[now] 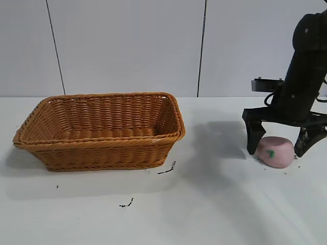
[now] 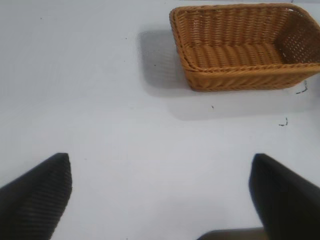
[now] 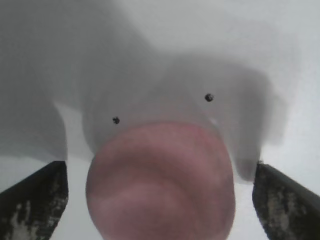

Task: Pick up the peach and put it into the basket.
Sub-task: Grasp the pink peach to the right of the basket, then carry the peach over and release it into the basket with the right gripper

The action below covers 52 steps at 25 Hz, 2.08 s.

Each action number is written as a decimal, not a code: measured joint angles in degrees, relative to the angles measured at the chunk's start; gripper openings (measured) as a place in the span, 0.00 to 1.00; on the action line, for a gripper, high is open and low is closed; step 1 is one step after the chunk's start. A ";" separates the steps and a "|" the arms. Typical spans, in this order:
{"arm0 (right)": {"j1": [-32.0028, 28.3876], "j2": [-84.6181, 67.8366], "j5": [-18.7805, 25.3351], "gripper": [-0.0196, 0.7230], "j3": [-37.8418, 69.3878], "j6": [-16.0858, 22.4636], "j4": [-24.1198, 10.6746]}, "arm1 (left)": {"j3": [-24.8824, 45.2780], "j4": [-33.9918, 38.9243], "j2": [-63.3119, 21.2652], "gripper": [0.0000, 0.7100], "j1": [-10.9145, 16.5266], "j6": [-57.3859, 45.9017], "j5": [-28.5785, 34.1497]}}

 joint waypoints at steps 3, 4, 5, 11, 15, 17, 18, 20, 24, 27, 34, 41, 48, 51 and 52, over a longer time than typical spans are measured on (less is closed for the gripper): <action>0.00 -1.53 2.08 0.02 -1.55 0.00 -0.05 | 0.00 0.00 0.00 0.98 0.00 0.00 0.00; 0.00 -2.28 2.79 0.02 -2.39 0.00 -0.05 | 0.00 0.00 0.00 0.98 0.00 0.00 0.00; 0.00 -3.16 3.61 0.02 -3.68 0.00 -0.05 | 0.00 0.00 0.00 0.98 0.00 0.00 0.00; 0.48 -7.76 11.43 0.02 -15.65 0.00 0.81 | 0.00 0.00 0.00 0.98 0.00 0.00 0.00; 4.11 -7.35 13.20 0.02 -23.87 0.00 0.76 | 0.00 0.00 0.00 0.98 0.00 0.00 0.00; 7.45 -6.60 13.25 0.02 -27.67 0.00 0.76 | 0.00 0.00 0.00 0.98 0.00 0.00 0.00; 9.04 -6.07 13.25 0.02 -29.31 0.00 0.81 | 0.00 0.00 0.00 0.98 0.00 0.00 0.00; 13.25 -4.88 13.31 0.02 -31.90 0.00 0.87 | 0.00 0.00 0.00 0.98 0.00 0.00 0.00; 21.71 -2.50 12.21 0.02 -35.21 0.00 1.04 | 0.00 0.00 0.00 0.98 0.00 0.00 0.00; 27.05 -0.38 9.18 0.02 -35.56 0.00 1.09 | 0.00 0.00 0.00 0.98 0.00 0.00 0.00; 31.41 8.45 1.86 0.02 -35.63 0.00 0.98 | 0.00 0.00 0.00 0.98 0.00 0.00 0.00; 31.35 16.11 -0.70 0.05 -35.63 0.00 0.46 | 0.00 0.00 0.00 0.98 0.00 0.00 0.00; 31.35 16.52 -0.69 0.81 -35.63 0.00 0.62 | 0.00 0.00 0.00 0.98 0.00 0.00 0.00; 31.35 14.91 -0.56 0.93 -35.68 0.00 0.62 | 0.00 0.00 0.00 0.98 0.00 0.00 0.00; 31.35 13.96 -0.39 0.94 -35.85 0.00 0.62 | 0.00 0.00 0.00 0.98 0.00 0.00 0.00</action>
